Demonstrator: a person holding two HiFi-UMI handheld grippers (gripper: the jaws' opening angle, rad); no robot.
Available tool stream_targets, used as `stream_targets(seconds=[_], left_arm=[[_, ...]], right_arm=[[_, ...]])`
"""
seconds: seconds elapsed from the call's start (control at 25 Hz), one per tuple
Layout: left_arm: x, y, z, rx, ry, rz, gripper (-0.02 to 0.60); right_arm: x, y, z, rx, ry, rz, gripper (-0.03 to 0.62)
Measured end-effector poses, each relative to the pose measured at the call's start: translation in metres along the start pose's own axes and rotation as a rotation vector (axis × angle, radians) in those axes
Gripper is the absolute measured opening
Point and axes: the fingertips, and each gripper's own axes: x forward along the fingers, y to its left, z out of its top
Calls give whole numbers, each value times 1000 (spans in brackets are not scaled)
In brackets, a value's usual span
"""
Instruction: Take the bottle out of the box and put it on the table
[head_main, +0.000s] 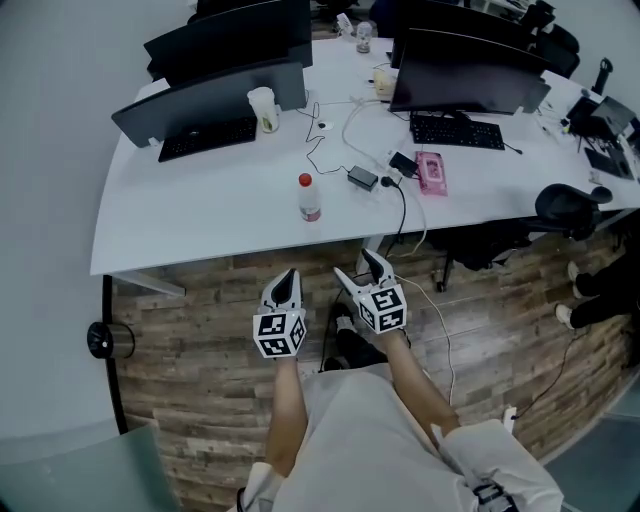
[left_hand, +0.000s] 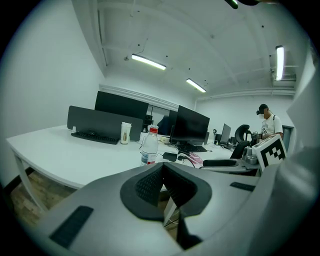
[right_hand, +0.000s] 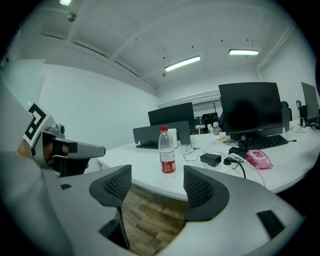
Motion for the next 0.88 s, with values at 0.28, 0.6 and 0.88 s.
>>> stream_targets(seconds=[0.28,0.6,0.88], left_arm=[[-25,-19,-10,12,-14,-16,14],[-49,-29,-16,31,-18,-18,14],[-63,-32,-15,39,-28,-3,13]], right_arm=[[-35,10,-11,-1,10,-30,331],[-61,23,-24,28,10,-37,331],[-77,38,-33,49,-1,-22,330]])
